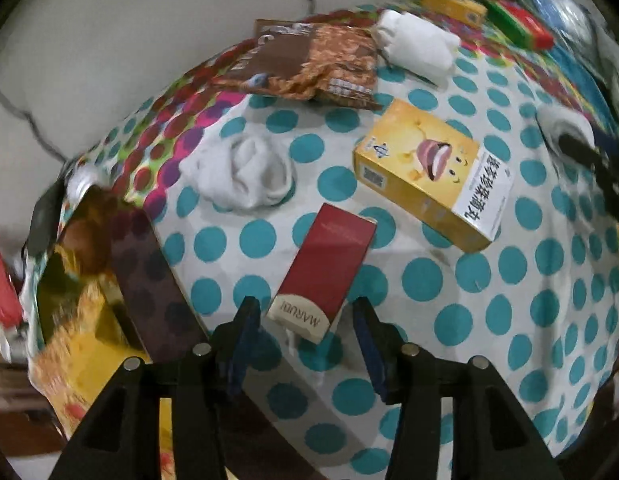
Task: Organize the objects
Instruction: 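Grasp the rolled white towel with the right tool while the left tool approaches the red MARUBI box, then close the left tool on the red MARUBI box and lift it, then carry the red box with the left tool into the gold tray and release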
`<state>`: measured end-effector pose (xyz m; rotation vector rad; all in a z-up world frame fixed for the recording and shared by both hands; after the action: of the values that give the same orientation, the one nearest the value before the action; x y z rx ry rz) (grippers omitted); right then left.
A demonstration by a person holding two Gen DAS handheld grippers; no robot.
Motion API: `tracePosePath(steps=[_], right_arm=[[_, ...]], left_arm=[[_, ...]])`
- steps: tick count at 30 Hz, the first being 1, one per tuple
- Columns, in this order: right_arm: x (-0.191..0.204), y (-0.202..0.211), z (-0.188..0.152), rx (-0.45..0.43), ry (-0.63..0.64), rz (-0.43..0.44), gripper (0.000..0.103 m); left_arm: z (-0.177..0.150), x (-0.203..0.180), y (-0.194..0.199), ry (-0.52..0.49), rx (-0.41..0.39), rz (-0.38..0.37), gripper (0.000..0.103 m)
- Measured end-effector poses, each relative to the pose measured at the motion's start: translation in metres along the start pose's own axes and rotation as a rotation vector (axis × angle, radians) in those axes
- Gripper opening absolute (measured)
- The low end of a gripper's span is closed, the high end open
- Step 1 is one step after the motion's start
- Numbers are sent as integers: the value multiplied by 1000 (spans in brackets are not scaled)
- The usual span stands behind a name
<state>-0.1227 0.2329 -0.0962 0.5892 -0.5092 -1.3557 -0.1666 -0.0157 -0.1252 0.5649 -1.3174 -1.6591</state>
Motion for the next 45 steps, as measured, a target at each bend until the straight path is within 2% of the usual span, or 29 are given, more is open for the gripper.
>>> tracePosePath(steps=[5, 6, 8, 15, 19, 22, 24, 33, 38, 45], right_arm=[[0, 0, 0, -1, -1, 0, 47], [1, 0, 0, 1, 0, 0, 47], [0, -1, -1, 3, 1, -2, 47], [-1, -2, -1, 7, 0, -4, 49], [0, -2, -2, 8, 1, -5, 49], [0, -2, -2, 7, -1, -5, 49], [0, -2, -2, 9, -1, -5, 49], [1, -3, -2, 9, 2, -9, 49], [0, -3, -2, 9, -3, -9, 49], [0, -5, 1, 13, -6, -19, 49]], left_arm=[[3, 2, -8, 4, 14, -58, 50], [5, 1, -6, -3, -7, -72, 50], [8, -1, -4, -19, -26, -76, 50], [12, -6, -14, -54, -11, -80, 50], [12, -6, -13, -8, -19, -128, 50], [13, -8, -15, 17, -17, -121, 49], [14, -9, -14, 38, -29, -128, 29], [8, -17, 14, 169, -88, -170, 30], [-8, -26, 38, 258, -125, -118, 30], [-58, -11, 100, 404, -251, -29, 30]])
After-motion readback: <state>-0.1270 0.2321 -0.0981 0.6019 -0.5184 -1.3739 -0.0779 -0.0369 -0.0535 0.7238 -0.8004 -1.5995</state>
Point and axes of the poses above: each gripper's, at about its wrist camera, not at the fingertips, and y roughly against the way its jaws point, x to its left, z to its top, the point moved 2 cm from there along -y, roughly the way its jaws point, and after that the axes turned 6 degrees about -x, right-handed, at the moved point
